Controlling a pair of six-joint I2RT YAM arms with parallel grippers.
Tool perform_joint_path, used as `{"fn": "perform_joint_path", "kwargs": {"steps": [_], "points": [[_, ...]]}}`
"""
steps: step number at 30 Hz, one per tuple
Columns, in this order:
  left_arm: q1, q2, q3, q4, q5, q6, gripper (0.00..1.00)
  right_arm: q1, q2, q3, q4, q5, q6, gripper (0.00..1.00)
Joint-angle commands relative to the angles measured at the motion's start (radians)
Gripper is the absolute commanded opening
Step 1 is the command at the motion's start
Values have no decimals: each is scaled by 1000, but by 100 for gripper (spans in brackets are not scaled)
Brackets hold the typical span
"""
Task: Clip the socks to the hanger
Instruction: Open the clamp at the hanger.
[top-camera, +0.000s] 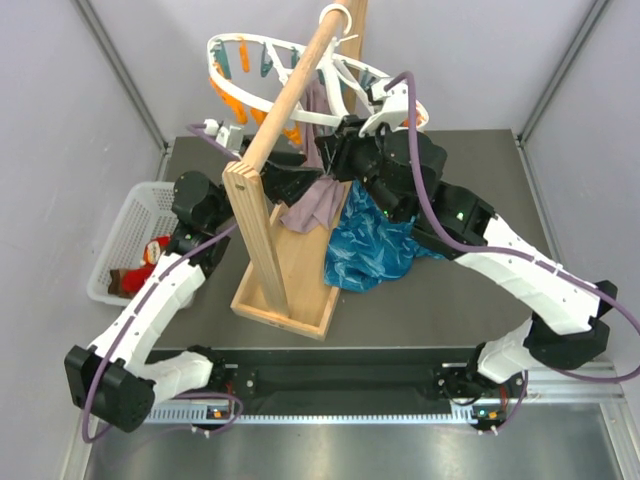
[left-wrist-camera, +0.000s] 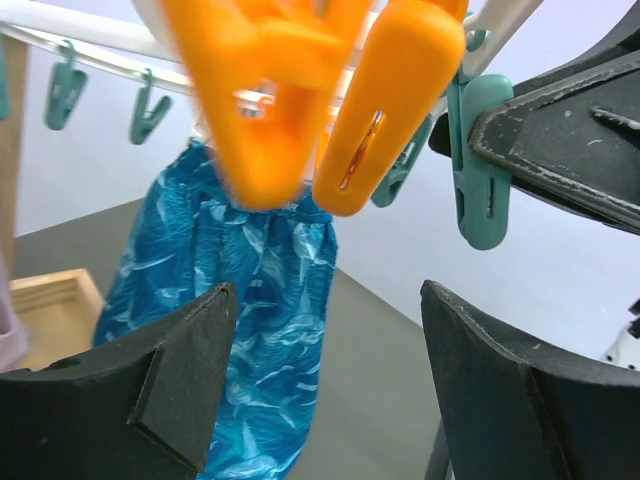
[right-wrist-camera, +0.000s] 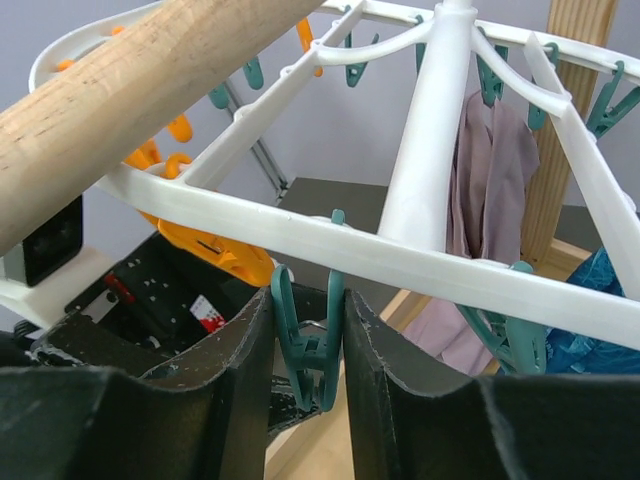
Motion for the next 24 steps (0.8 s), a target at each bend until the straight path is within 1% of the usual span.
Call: {"fn": "perform_joint_path", "kwargs": {"steps": [1,6,9,12,14,15,16,17,20,22,24], "points": [[-13,19,40,166,62,-63,79,-9,-53,-15,23,-51,21,0],[-22,24,34,258,97,-116,78,-11,-86,-80,43,-32,16,0],[-42,12,2,302,85,-122,78,-13,-100,-93,41,-25,13,0],[-61,19,19,307,70,-122,78,-13,-105,-100,47,-25,11,0],[-70,26,40,283,76,-114,78,-13,-102,-97,53,-31,11,0],[-73,30,77,260,77,-103,78,-13,-96,-92,53,-35,11,0],[-77,38,98,170,68,-62,78,-13,-94,-84,50,-43,10,0],[-91,47,117,140,50,-41,77,-13,-91,-81,50,-43,13,0],[-104,67,143,131,44,-25,77,-13,-96,-81,50,-45,21,0],[-113,79,154,126,36,-13,74,-11,-97,-83,49,-48,27,0],[-137,98,178,80,22,12,68,-11,-99,-84,50,-52,31,0]]}}
